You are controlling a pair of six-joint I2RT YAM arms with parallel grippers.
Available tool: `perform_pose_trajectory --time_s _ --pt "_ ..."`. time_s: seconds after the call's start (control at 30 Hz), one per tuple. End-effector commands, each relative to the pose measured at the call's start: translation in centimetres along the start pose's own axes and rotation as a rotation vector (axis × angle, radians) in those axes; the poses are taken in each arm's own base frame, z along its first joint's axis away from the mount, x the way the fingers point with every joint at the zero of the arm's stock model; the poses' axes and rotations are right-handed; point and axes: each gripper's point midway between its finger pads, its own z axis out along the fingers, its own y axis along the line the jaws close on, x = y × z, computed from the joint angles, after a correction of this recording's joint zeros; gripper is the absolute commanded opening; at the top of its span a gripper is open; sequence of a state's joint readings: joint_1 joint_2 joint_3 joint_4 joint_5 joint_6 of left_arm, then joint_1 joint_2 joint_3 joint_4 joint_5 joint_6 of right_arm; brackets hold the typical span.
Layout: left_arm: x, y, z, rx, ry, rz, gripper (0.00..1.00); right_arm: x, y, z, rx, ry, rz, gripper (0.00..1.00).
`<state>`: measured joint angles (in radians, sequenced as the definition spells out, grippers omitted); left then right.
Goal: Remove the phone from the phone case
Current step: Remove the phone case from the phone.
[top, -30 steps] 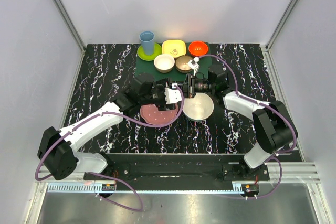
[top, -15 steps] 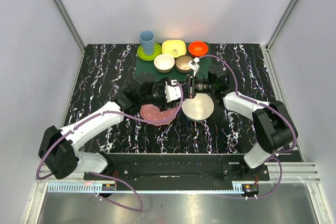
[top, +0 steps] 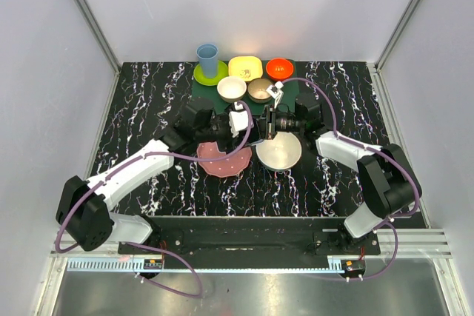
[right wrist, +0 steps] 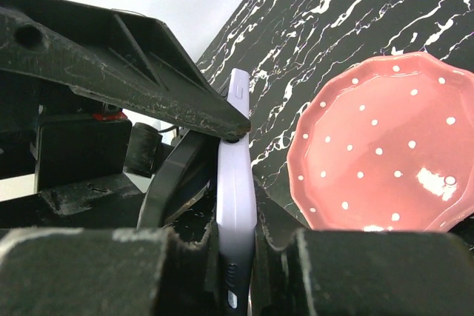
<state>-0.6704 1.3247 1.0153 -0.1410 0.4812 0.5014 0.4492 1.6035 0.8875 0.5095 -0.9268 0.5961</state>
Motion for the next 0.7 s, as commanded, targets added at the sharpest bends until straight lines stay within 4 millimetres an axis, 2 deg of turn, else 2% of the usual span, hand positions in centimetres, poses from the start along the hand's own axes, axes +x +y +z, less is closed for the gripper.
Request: perform_pose_trajectory --time_s 0.0,0.67 --pt "-3.3 1.4 -0.7 -0.008 -0.102 -0.040 0.00 -3.2 3.6 -0.7 -0.082 -0.088 -0.200 0.00" --pt "-4.5 1.5 -2.8 -0.042 -0.163 0.001 0.00 -3.6 1.6 -0.7 -0.017 -0.079 -0.122 0.00"
